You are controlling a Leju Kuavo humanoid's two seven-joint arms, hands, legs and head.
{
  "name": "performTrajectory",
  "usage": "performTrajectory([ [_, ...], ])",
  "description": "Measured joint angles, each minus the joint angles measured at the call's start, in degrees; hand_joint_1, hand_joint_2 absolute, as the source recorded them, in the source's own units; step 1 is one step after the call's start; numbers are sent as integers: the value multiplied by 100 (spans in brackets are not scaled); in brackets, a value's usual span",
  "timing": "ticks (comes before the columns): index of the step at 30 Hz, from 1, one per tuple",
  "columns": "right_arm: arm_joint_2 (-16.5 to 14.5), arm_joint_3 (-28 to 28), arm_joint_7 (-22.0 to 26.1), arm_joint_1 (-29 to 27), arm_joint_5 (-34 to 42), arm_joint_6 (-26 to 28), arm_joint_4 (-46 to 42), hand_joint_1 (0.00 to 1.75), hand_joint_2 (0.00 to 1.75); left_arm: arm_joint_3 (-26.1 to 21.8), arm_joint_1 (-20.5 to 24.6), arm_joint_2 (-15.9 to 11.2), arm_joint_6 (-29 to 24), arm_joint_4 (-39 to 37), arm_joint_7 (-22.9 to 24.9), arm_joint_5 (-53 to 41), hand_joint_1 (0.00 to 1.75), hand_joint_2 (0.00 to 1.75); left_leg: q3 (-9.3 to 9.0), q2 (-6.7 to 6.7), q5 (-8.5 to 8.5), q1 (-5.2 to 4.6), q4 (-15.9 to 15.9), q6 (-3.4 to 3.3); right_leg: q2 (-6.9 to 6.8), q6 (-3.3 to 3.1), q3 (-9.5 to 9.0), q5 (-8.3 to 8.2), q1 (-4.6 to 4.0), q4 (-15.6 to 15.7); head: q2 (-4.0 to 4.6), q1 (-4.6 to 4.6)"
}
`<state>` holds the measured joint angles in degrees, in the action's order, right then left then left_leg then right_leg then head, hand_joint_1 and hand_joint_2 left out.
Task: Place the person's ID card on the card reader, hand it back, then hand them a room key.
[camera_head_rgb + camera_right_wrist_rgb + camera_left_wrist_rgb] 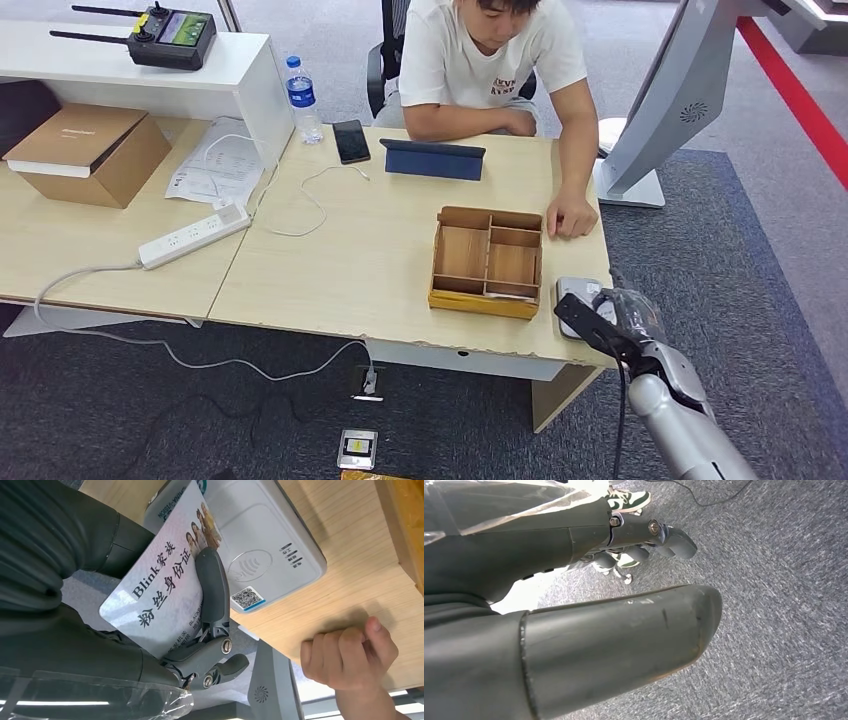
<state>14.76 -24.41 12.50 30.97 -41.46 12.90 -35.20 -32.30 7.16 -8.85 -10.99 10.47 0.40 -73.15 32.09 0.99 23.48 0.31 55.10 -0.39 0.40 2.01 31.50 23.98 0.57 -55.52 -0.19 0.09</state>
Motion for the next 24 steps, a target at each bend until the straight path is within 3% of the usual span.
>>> performTrajectory([
  [16,-69,-2,68,55,73,-16,15,175,175,0,-1,0,-18,0,-22,10,0,0,-1,0,0,0,0,0,1,0,-4,-1,0,0,1,0],
  [24,-47,26,38,565,302,-214,-313,175,175,2,-4,-1,-35,0,-116,-20,0,0,2,-1,-3,-1,1,1,2,-2,0,-5,1,-2,1,1],
])
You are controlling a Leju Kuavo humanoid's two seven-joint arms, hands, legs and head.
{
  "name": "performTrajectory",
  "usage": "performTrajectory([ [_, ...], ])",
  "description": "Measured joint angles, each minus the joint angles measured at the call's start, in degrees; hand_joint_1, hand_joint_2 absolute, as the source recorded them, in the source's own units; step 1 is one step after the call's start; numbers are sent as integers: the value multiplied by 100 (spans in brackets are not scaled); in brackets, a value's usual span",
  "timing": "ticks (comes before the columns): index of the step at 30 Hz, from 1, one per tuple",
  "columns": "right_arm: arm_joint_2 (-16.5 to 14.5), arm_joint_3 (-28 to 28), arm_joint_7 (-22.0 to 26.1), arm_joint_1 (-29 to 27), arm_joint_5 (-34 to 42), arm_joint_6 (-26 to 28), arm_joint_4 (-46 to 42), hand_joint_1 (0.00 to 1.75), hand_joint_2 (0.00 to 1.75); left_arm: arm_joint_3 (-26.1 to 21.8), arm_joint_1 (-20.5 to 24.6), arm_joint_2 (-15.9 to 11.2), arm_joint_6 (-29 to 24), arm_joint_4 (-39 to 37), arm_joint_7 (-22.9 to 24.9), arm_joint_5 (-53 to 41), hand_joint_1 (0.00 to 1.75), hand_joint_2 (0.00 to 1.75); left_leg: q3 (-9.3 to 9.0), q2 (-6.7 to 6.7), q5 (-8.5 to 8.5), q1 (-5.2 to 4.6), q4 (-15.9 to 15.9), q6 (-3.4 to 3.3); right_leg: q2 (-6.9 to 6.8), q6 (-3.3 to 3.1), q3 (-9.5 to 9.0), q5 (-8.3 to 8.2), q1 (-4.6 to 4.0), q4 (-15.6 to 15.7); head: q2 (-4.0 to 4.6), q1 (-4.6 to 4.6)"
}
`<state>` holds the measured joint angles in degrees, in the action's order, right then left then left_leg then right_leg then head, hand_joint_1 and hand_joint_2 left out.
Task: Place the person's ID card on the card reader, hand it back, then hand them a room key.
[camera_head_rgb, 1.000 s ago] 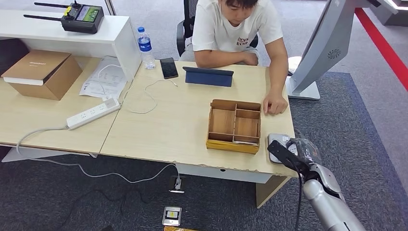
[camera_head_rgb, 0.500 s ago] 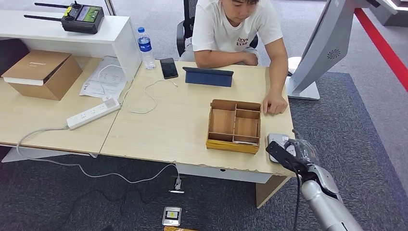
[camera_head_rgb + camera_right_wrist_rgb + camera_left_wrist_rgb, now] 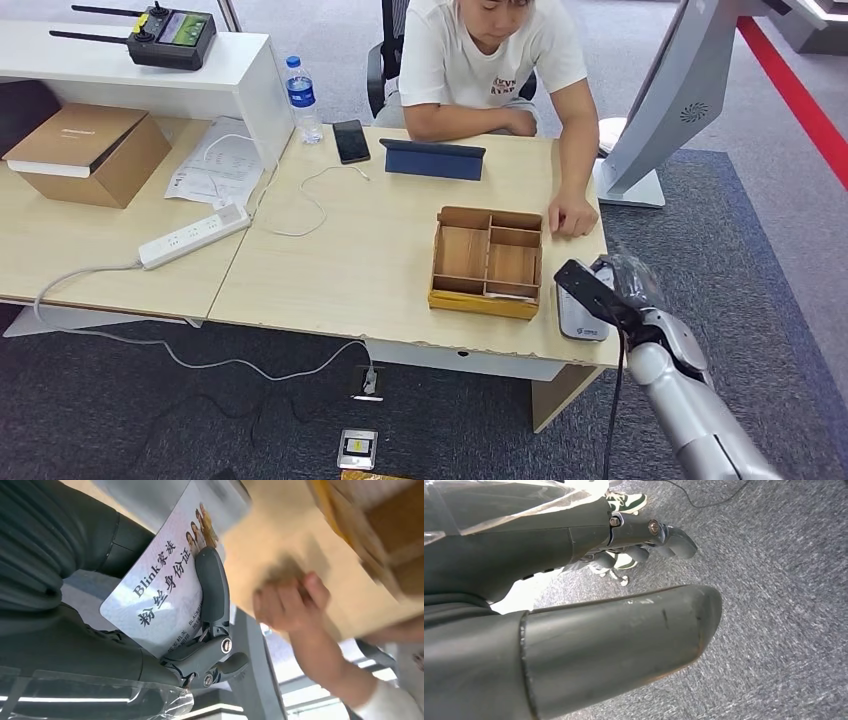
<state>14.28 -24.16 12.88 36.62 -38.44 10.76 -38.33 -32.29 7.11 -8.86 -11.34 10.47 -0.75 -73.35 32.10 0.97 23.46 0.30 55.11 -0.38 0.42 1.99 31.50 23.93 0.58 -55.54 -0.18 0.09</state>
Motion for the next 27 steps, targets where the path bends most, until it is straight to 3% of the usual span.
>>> performTrajectory([
  [7,133,119,-98,701,50,-182,-440,175,175,3,-5,-2,2,0,-84,-48,0,0,-1,-2,-2,0,1,1,0,1,0,-1,0,0,-1,0],
  [27,237,214,-90,1055,-72,-237,-828,175,175,15,-10,-2,2,0,-165,-105,0,0,3,0,-1,0,0,1,0,1,3,-1,1,0,-1,-1],
])
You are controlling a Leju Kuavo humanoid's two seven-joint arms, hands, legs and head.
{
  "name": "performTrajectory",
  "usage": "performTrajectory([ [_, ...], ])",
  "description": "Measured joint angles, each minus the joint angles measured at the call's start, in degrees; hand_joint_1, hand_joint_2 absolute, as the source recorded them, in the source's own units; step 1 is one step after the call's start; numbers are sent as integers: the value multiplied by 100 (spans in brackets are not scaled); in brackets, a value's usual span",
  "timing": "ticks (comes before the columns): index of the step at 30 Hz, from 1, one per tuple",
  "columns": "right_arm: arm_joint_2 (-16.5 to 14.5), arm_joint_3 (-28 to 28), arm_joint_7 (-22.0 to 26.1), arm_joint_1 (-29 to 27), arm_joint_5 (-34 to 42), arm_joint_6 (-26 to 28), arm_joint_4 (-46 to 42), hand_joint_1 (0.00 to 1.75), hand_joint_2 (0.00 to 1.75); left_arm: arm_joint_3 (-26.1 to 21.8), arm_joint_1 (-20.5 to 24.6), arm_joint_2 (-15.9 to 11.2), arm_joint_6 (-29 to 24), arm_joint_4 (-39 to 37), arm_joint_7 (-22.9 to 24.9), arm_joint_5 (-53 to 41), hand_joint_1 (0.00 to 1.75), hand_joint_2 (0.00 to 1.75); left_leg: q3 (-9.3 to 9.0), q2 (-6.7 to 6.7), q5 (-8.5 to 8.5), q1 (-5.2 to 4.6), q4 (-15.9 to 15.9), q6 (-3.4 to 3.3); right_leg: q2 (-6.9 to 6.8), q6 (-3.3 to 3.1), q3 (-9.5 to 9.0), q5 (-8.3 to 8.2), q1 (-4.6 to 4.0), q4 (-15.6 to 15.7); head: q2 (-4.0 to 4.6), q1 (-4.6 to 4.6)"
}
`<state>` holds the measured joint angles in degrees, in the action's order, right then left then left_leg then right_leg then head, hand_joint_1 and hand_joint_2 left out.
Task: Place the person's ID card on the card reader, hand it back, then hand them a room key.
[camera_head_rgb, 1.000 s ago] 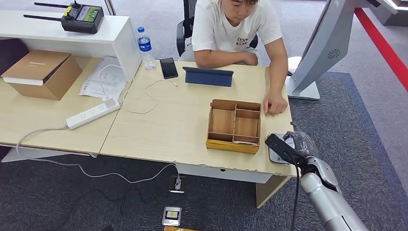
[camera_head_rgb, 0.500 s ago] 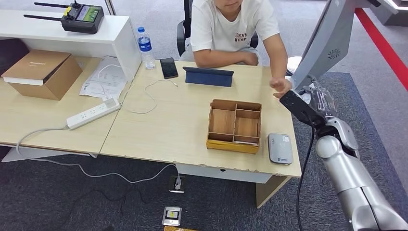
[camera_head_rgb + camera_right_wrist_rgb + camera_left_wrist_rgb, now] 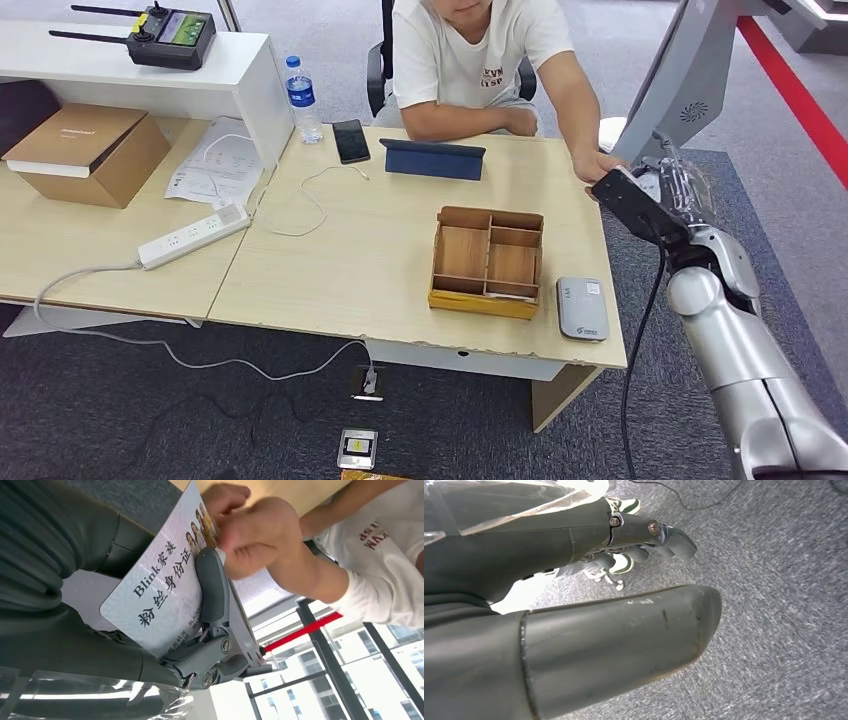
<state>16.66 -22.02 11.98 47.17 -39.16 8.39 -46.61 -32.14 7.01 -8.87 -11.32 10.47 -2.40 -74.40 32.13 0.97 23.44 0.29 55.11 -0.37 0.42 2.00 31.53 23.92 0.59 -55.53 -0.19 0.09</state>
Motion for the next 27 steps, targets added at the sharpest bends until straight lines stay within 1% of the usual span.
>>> performTrajectory([
  [3,-22,-8,84,307,-190,-113,95,175,175,12,1,-1,5,0,-63,-69,0,0,2,1,0,0,0,0,0,0,0,0,-1,-1,1,1],
  [6,-153,-43,164,620,-411,-179,346,175,175,46,2,-4,25,0,-110,-156,0,0,2,1,0,1,-1,0,1,-1,0,0,-2,-2,2,1],
  [9,-396,-135,107,907,-644,-291,712,175,175,102,6,-21,34,1,-157,-248,0,0,1,0,-1,4,-1,1,3,-1,0,0,-4,-4,1,-1],
  [13,-770,-286,-185,1226,-864,-431,1243,175,175,163,13,-60,22,2,-189,-317,0,0,1,2,-4,11,-1,6,1,-4,2,1,-8,-6,1,0],
  [18,-1075,-407,-351,1441,-932,-486,1748,175,175,228,-4,-64,15,2,-181,-319,0,0,12,7,-7,13,-1,9,-7,-5,7,2,-13,-6,1,1],
  [22,-1207,-456,-376,1525,-959,-490,2006,1,175,256,-5,-66,15,2,-184,-300,0,0,13,6,-5,12,0,9,-6,-5,8,2,-12,-4,0,0],
  [24,-1244,-474,-391,1533,-968,-462,2104,0,175,270,-4,-70,15,2,-192,-297,0,0,13,5,-4,12,0,9,-6,-5,8,3,-12,-3,0,0],
  [27,-1288,-504,-411,1533,-994,-360,2230,0,44,283,-5,-79,15,2,-196,-296,0,0,12,4,-3,12,0,9,-6,-5,9,3,-12,-2,1,1],
])
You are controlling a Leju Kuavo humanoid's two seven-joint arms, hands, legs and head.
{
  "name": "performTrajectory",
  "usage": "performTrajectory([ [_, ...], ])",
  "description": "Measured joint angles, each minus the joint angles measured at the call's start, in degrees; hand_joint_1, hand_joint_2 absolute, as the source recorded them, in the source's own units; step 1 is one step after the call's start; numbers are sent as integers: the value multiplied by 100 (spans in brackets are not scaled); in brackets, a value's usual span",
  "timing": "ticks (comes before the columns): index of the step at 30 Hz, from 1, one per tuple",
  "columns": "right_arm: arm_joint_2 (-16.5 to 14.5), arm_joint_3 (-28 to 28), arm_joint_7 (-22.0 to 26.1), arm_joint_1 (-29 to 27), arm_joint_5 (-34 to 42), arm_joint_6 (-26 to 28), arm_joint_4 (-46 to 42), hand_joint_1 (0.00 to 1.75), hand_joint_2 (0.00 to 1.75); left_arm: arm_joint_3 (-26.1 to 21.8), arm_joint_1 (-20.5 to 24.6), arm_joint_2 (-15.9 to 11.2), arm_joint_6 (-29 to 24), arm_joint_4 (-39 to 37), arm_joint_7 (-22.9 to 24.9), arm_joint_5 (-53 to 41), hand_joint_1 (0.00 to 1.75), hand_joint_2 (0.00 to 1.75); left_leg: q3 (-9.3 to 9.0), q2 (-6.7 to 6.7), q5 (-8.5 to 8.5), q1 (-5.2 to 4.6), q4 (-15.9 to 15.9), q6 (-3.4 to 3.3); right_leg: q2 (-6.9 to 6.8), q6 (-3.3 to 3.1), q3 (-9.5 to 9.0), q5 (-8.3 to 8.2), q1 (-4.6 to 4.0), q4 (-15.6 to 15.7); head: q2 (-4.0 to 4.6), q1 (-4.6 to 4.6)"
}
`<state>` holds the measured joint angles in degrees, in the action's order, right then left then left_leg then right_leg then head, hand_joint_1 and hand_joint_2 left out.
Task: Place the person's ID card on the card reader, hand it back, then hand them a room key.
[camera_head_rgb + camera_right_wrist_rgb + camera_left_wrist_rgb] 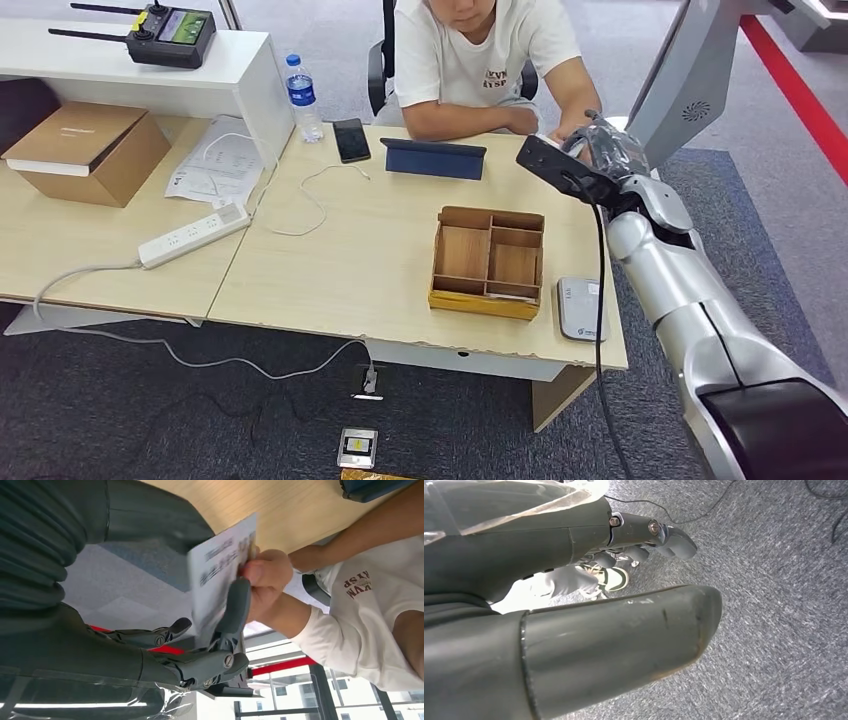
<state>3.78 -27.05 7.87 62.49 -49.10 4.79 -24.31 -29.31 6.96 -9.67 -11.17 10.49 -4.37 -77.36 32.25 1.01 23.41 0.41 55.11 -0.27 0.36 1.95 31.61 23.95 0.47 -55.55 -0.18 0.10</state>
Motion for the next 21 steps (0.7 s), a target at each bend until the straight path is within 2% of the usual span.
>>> performTrajectory([
  [1,-10,-10,0,0,-7,37,35,0,0,1,-1,-1,0,0,1,-1,0,0,0,0,0,0,0,0,0,0,0,0,0,0,-1,0],
  [8,-73,-46,7,18,-11,139,186,0,0,3,-4,-2,-2,0,50,8,0,0,-5,0,-3,0,0,2,3,-4,-2,-5,-1,-1,0,-1],
  [21,-142,-42,327,188,283,445,245,0,0,2,-13,-2,0,-1,75,38,0,0,-5,-1,-4,0,0,2,3,-4,-2,-5,0,-1,0,-1],
])
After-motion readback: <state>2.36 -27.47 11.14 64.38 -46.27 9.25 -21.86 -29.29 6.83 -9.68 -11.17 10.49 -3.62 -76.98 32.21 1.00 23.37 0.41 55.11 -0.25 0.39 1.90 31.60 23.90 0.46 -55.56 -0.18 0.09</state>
